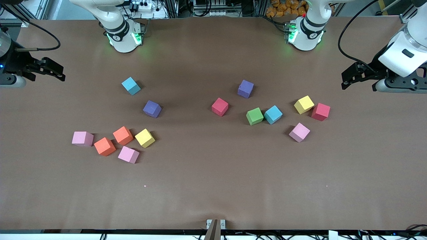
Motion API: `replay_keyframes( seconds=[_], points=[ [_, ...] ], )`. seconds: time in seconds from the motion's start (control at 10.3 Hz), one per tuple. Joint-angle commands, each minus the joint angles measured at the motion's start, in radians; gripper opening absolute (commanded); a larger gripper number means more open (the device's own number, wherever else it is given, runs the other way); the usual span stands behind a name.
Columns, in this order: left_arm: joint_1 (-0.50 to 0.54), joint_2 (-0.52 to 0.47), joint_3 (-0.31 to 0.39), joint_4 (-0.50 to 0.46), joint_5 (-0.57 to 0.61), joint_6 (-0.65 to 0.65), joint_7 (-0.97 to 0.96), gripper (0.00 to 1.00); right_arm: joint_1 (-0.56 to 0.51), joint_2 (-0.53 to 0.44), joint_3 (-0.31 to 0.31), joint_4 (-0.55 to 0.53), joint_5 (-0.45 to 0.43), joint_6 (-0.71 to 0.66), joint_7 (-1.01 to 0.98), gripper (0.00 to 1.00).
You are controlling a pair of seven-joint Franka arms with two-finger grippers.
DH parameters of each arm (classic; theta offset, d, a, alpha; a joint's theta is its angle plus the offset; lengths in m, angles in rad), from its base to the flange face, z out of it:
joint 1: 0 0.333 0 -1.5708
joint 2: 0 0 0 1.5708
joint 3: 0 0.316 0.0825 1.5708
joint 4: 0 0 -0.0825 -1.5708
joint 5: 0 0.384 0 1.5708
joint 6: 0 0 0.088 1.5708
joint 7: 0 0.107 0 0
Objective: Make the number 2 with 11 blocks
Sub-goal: 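Reach the left gripper to the cyan cube while the right gripper reaches the pink cube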
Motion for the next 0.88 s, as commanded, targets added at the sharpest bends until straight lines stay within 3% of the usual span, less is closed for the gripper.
replay_keyframes(
  seconds=[0.0,0.39,0.78],
  points=[
    [0.003,-0.015,-0.006,-0.005,0.018,-0.015,-0.004,1.0,0.004,0.013,0.001,0.023,0.003,-0.01,0.009,1.0],
    [0.004,-0.001,0.003,0.0,0.023,-0.014,-0.004,1.0,0.0,0.013,-0.002,0.02,0.026,-0.016,-0.001,1.0],
    [0.001,0.11,0.003,-0.002,0.058,-0.014,-0.018,1.0,-0.017,0.016,-0.005,-0.029,0.026,-0.016,-0.106,1.0]
  ],
)
